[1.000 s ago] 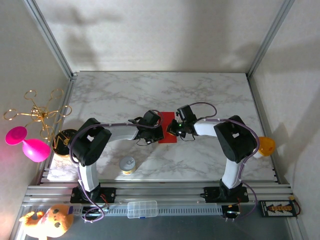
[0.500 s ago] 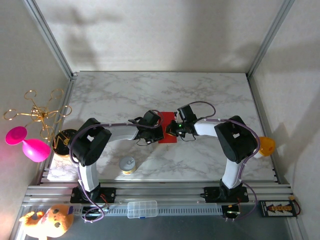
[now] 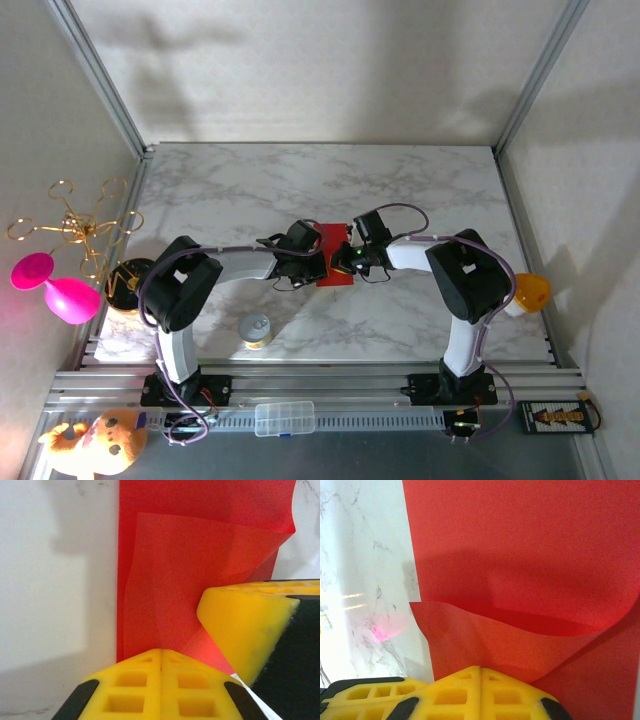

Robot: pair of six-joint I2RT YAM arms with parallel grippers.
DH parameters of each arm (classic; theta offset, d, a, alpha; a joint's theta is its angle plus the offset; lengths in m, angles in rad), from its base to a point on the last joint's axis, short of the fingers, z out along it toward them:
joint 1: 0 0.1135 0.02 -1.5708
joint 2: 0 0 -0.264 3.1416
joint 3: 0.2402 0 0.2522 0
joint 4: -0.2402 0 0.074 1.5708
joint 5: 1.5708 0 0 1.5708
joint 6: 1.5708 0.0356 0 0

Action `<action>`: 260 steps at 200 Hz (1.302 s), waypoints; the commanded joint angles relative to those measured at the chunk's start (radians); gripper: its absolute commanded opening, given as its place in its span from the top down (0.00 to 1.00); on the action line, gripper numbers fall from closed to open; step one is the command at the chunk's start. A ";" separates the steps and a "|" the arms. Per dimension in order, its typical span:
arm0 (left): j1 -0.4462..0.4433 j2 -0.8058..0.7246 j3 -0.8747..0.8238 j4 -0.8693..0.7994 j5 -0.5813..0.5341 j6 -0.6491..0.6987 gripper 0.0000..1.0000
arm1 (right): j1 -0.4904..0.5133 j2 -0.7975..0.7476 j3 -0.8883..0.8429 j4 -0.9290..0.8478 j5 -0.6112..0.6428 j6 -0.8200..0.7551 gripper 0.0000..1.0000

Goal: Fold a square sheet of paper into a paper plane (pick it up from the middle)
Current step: Fold the triangle a second time at the center of the table.

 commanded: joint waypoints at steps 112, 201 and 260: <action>0.005 -0.034 -0.080 -0.144 0.050 0.146 0.95 | 0.000 0.068 0.003 -0.132 0.137 0.017 1.00; 0.020 -0.093 -0.008 -0.289 0.032 0.342 0.96 | 0.001 0.078 0.013 -0.148 0.149 0.025 1.00; 0.033 -0.166 0.008 -0.066 0.041 0.159 0.95 | 0.000 0.071 0.009 -0.140 0.148 0.038 1.00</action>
